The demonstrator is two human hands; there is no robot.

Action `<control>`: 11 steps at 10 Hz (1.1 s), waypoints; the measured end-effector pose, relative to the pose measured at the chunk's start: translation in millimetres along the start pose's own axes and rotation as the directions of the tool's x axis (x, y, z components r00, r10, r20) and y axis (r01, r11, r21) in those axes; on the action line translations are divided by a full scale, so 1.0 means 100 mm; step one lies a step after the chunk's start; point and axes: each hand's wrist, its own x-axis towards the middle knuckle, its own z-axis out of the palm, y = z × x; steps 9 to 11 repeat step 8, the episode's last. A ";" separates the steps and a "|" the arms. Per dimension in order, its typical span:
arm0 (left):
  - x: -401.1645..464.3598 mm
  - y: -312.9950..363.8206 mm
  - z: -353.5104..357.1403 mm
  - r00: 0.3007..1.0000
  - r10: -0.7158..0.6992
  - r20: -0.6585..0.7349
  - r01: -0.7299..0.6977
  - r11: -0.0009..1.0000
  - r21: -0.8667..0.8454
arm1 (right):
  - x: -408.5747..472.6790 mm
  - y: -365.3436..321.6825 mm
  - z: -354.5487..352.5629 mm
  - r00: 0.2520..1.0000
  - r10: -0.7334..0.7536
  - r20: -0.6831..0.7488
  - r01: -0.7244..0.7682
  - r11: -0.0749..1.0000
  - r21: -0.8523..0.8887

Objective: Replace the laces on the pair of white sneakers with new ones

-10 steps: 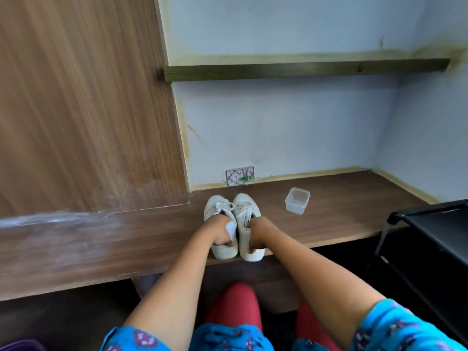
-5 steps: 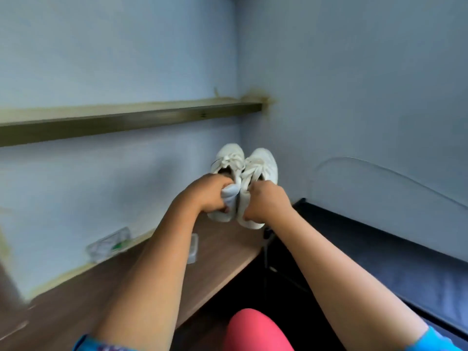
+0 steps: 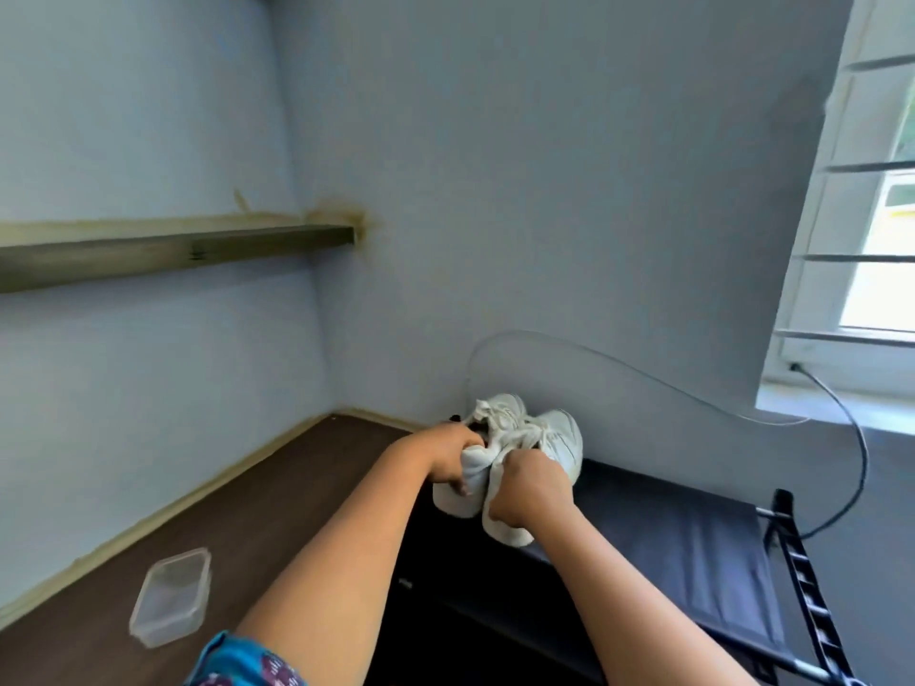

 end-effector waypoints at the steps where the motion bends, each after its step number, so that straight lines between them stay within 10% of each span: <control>1: 0.08 -0.10 0.08 1.000 -0.025 0.015 0.025 0.999 0.049 | 0.14 -0.01 0.10 0.999 -0.005 0.037 0.004 1.000 0.021; 11: 0.04 -0.27 0.19 0.946 -0.213 -0.245 0.260 0.949 0.180 | 0.37 -0.20 0.30 0.999 -0.028 0.038 0.026 0.998 0.055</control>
